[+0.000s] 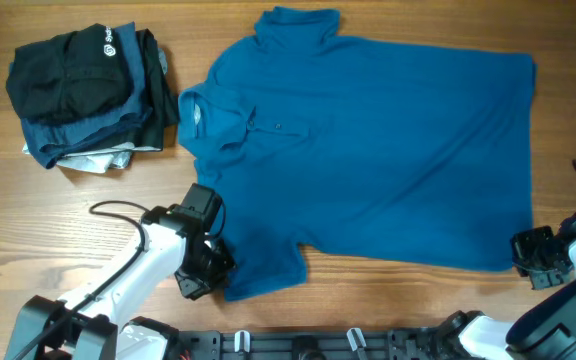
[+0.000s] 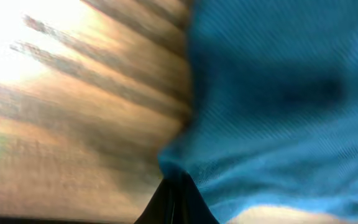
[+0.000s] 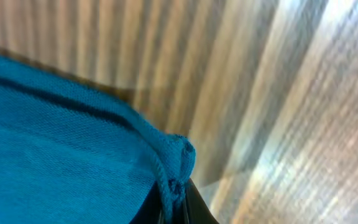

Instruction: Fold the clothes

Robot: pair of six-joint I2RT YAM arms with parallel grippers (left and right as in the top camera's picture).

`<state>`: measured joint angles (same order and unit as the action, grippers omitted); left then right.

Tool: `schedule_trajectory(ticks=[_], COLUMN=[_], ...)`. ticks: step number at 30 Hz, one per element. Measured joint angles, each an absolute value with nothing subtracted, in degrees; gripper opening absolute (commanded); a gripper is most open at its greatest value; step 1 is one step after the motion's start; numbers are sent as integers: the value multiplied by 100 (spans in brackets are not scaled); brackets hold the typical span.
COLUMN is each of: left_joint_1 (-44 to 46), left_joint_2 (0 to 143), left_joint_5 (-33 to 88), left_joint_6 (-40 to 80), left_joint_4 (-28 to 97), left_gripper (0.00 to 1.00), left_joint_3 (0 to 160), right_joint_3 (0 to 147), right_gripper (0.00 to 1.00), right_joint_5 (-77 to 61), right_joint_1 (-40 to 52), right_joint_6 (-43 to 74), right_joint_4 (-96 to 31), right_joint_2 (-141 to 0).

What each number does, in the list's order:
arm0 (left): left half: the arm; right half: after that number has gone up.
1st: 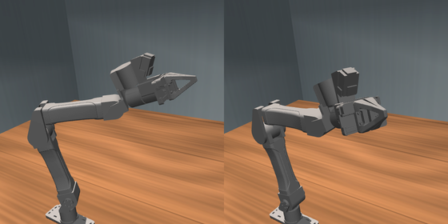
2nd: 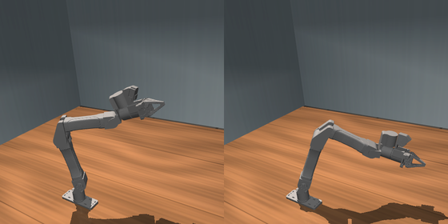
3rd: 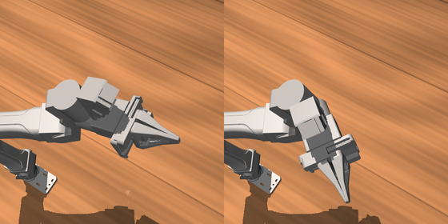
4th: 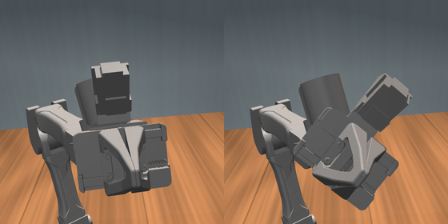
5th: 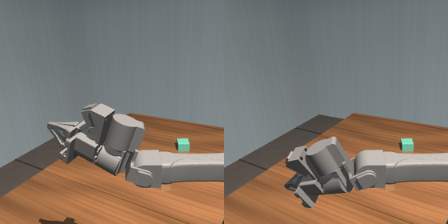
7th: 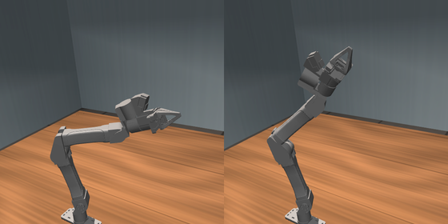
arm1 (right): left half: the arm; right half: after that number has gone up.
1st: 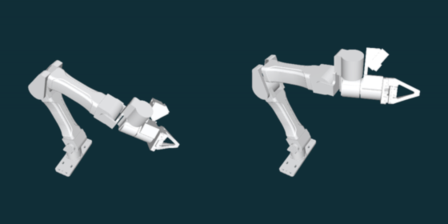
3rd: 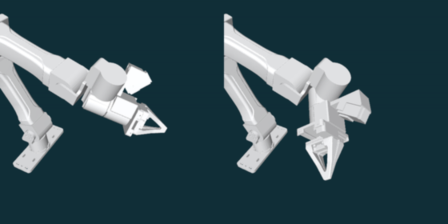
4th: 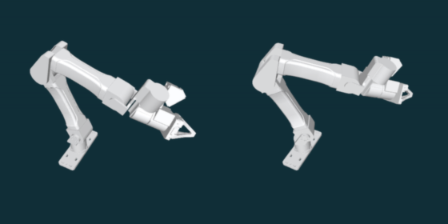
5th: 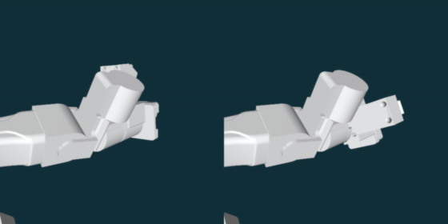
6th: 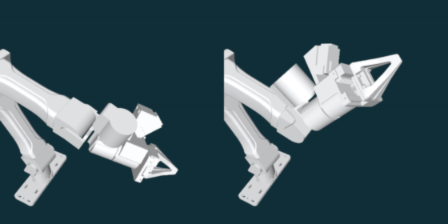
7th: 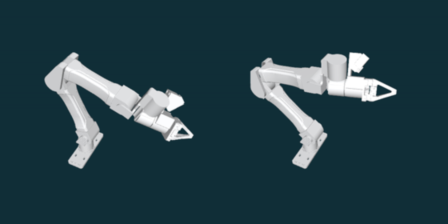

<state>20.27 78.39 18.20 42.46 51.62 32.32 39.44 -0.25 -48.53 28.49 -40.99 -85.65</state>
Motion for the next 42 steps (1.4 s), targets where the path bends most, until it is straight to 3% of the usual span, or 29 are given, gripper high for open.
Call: schedule_trajectory(ticks=[16,24,31,38,42], left_joint_1=[2182,2956,3039,3039,2961], left_joint_2=[7815,6735,6224,6396,6888], left_joint_5=[1632,1614,1208,71,-283], left_joint_6=[3715,4071,4300,4320,4185], left_joint_4=[6622,6748,7360,7247,6460], left_gripper=[4,4,4,4,4], left_joint_3=[4984,4987,5688,7039,7126], right_joint_3=[4993,5629,5640,5642,5642], right_gripper=[4,4,4,5,5], right_joint_5=[1,8,62,198,222], right_joint_1=[-4853,-4853,-4853,-4853,-4853], right_joint_6=[2849,2781,2696,2698,2698], right_joint_4=[-5315,-5907,-6088,-6088,-5918], right_joint_2=[-7985,-7172,-6877,-6877,-6877])
